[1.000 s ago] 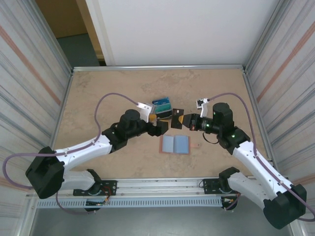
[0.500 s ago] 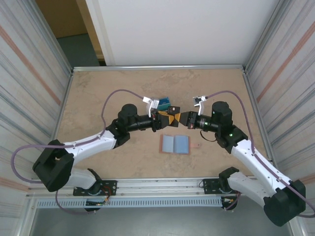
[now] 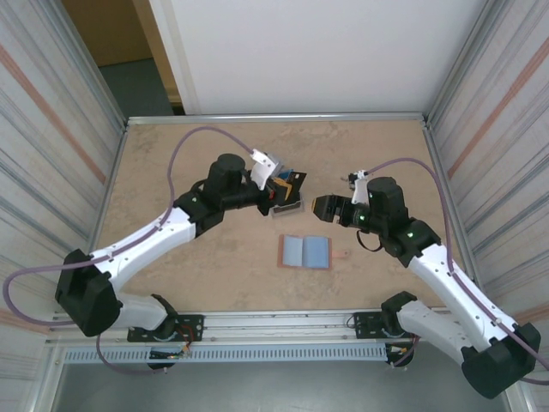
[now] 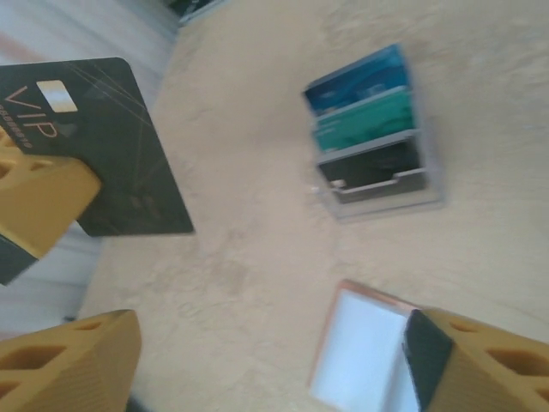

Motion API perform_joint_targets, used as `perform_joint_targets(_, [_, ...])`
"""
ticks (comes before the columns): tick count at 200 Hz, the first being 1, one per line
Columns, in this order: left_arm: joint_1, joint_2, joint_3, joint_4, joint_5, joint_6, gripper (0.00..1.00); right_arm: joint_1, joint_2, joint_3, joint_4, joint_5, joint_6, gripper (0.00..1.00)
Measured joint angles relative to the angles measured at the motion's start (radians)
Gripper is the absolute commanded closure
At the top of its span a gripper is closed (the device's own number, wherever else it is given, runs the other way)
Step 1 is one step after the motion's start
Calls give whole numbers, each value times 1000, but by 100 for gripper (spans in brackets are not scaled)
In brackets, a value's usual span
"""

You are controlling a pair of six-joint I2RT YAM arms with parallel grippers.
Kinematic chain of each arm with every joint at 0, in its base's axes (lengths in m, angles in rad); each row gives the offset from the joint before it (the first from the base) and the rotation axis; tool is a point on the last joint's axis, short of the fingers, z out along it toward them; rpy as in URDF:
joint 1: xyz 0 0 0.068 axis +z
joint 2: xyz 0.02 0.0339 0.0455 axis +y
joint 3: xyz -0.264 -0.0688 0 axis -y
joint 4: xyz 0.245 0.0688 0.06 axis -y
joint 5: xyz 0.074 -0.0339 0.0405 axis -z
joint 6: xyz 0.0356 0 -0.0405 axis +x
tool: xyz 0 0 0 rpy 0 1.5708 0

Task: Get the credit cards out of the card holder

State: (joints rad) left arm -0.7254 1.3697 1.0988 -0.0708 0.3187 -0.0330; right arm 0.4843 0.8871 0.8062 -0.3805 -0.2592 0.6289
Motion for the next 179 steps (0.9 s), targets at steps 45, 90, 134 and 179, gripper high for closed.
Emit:
perform_joint_targets(45, [11, 234, 169, -231, -137, 348, 100, 0, 19, 45, -161, 200, -13, 1])
perform_joint_targets(90, [35, 428, 285, -378, -191, 565, 100, 0, 27, 53, -243, 320, -13, 1])
perform_joint_targets(134, [41, 512, 383, -445, -190, 672, 100, 0, 9, 53, -263, 364, -12, 1])
perform_joint_targets(179, [41, 574, 450, -495, -189, 726, 100, 0, -1, 53, -275, 369, -12, 1])
